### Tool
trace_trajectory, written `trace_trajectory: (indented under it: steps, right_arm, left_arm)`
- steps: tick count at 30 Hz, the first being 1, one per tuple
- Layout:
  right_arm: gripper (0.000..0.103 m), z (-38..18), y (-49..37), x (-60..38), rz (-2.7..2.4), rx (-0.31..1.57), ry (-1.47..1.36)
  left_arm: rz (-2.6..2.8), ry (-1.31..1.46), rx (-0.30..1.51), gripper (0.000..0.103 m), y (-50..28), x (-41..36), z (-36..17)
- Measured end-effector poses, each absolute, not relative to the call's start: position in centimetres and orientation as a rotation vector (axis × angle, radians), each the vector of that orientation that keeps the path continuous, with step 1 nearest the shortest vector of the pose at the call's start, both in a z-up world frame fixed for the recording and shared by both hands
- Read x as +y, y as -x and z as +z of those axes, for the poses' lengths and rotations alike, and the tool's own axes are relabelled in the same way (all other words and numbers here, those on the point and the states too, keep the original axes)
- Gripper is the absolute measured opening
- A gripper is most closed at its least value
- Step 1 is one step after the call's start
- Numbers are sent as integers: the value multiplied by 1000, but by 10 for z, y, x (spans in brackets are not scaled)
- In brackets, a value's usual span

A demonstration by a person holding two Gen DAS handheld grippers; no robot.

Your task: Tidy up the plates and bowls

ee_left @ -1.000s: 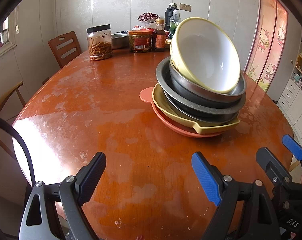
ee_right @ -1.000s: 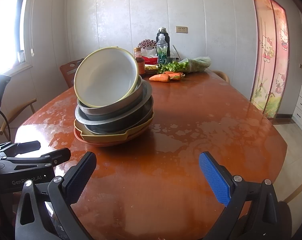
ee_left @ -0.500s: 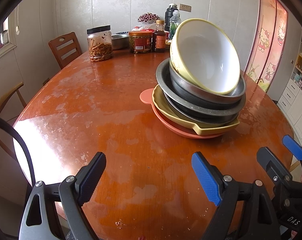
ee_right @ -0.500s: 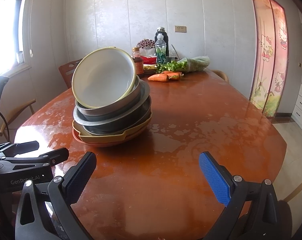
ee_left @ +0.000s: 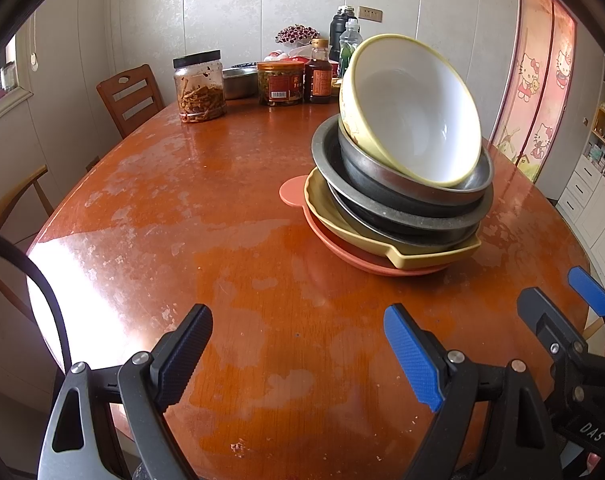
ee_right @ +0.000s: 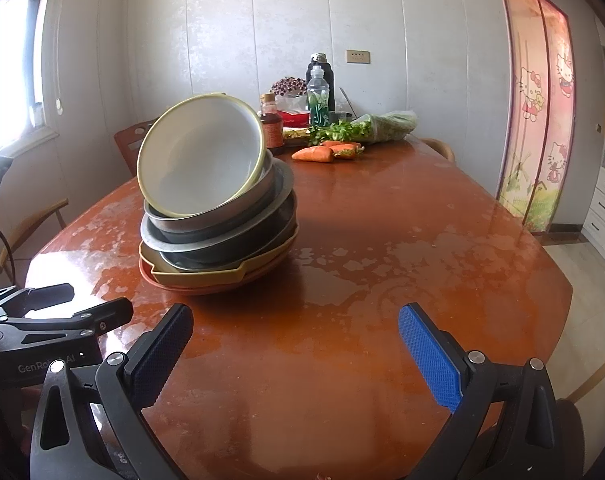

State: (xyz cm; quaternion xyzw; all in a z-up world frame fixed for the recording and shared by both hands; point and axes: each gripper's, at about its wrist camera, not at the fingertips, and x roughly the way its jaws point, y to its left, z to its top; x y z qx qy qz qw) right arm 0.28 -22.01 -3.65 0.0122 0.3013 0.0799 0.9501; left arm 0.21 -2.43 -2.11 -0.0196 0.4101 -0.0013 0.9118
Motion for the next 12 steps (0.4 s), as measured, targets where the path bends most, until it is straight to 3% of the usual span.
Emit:
trace_trajectory:
  steps: [12]
  right_arm:
    - [102,-36,-8,-227,131,602,-21]
  left_arm:
    - [19,47,838,87,-4,-17,-22]
